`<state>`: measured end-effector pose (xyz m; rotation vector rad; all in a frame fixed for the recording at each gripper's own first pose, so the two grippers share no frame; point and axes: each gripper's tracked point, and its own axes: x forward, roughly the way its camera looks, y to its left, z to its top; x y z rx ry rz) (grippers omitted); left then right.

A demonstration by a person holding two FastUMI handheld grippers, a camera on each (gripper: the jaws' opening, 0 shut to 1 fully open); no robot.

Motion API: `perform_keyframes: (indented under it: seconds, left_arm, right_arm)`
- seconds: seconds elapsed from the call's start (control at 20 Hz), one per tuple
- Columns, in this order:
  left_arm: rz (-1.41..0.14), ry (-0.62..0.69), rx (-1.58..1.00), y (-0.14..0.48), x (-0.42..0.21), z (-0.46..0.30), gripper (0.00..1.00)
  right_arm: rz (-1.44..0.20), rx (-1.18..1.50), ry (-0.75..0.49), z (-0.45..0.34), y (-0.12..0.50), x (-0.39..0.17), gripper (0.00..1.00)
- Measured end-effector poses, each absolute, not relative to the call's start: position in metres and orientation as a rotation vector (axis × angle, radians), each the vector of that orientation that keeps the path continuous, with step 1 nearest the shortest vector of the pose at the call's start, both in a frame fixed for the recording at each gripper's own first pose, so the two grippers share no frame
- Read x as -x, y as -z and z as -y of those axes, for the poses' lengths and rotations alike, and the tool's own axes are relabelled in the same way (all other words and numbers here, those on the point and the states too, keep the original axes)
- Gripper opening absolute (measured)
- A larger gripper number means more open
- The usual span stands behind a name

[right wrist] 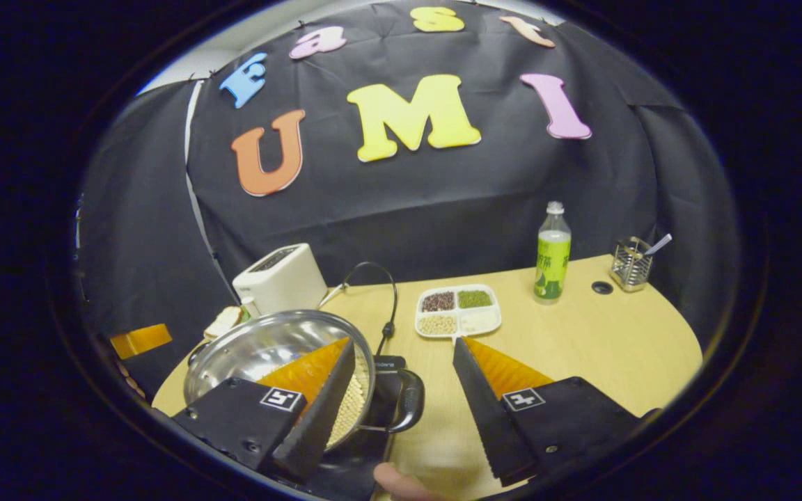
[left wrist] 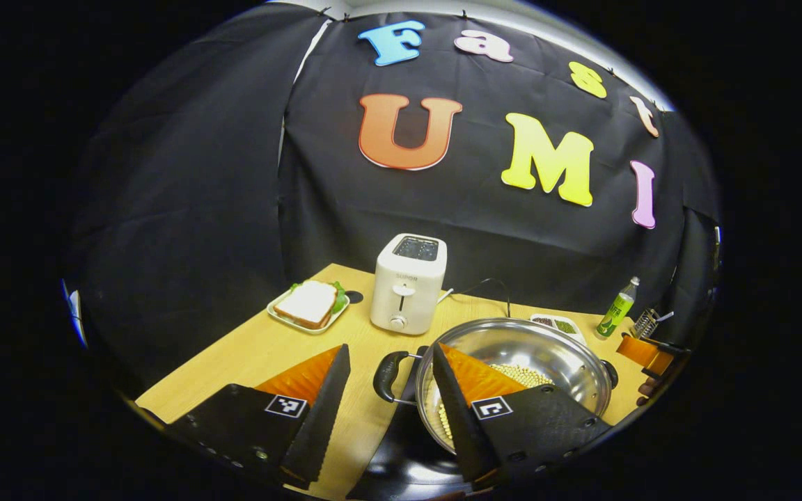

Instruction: First push the handle of the pot to place it horizontally, then grasp the pot with both hands and set it on the induction cooktop.

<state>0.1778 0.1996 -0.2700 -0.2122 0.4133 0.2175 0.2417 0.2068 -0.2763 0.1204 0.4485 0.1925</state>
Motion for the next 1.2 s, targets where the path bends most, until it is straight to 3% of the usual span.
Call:
perform_keyframes:
  seconds: [0.05, 0.25, 0.4, 1.0, 1.05, 1.1, 1.2]
  left_arm:
    - [-0.399, -0.228, 0.214, 0.261, -0.173, -0.199, 0.77]
    - [-0.364, -0.185, 0.205, 0.239, -0.151, -0.172, 0.82]
    - [-0.326, -0.152, 0.194, 0.215, -0.135, -0.150, 0.92]
    - [0.010, -0.044, 0.116, 0.059, -0.062, -0.078, 0.93]
    - [0.026, -0.054, 0.093, 0.049, -0.054, -0.078, 0.80]
    - [0.039, -0.061, 0.078, 0.043, -0.046, -0.076, 0.94]
    - [0.057, -0.041, 0.078, 0.033, -0.031, -0.062, 0.94]
  right_arm:
    - [-0.432, -0.113, -0.192, -0.201, 0.269, -0.234, 0.93]
    - [-0.358, -0.073, -0.196, -0.176, 0.238, -0.198, 0.97]
    - [-0.308, -0.063, -0.177, -0.153, 0.215, -0.167, 0.96]
    - [-0.079, -0.056, -0.112, -0.067, 0.093, -0.060, 0.96]
    - [-0.055, -0.053, -0.100, -0.059, 0.082, -0.052, 0.96]
    - [-0.031, -0.052, -0.084, -0.051, 0.073, -0.044, 0.96]
    - [0.008, -0.077, -0.074, -0.043, 0.059, -0.024, 0.96]
